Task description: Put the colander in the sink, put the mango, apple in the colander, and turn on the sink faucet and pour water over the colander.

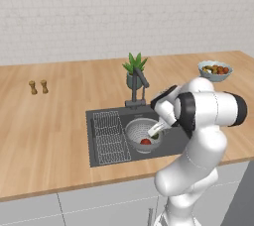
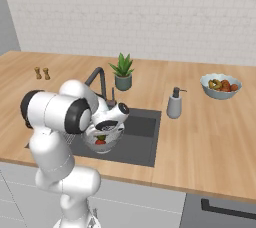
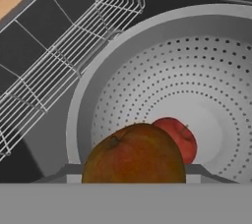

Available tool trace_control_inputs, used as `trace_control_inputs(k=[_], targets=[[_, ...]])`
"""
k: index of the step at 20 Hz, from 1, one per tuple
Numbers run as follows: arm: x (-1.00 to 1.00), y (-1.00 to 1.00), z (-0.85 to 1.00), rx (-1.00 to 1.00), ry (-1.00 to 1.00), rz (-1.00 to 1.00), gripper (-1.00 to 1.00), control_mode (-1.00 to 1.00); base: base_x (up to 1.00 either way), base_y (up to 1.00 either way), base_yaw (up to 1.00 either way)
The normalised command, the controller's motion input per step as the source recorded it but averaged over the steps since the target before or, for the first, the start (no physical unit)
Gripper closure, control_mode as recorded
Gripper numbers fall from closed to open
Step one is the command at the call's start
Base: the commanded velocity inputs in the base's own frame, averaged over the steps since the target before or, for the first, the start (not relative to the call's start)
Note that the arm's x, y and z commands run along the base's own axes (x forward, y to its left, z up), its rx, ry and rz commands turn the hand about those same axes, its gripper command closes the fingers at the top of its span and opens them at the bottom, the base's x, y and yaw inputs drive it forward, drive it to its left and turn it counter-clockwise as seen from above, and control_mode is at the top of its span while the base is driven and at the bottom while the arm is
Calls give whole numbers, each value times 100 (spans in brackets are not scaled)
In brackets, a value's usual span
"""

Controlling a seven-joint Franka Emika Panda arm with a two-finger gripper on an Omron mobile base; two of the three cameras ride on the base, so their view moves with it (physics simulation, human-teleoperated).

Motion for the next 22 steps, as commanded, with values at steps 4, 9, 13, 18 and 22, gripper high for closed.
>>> trace_control_inputs(k=[4,9,13,18,22], targets=[[6,0,-4,-1,0,0,100,-100,0,0,0],[10,0,-1,-3,0,0,-100,-100,0,0,0],[7,0,3,-4,1,0,-100,-100,0,0,0],[1,0,15,0,0,0,-100,-100,0,0,0],[0,0,18,0,0,0,-100,-100,0,0,0]])
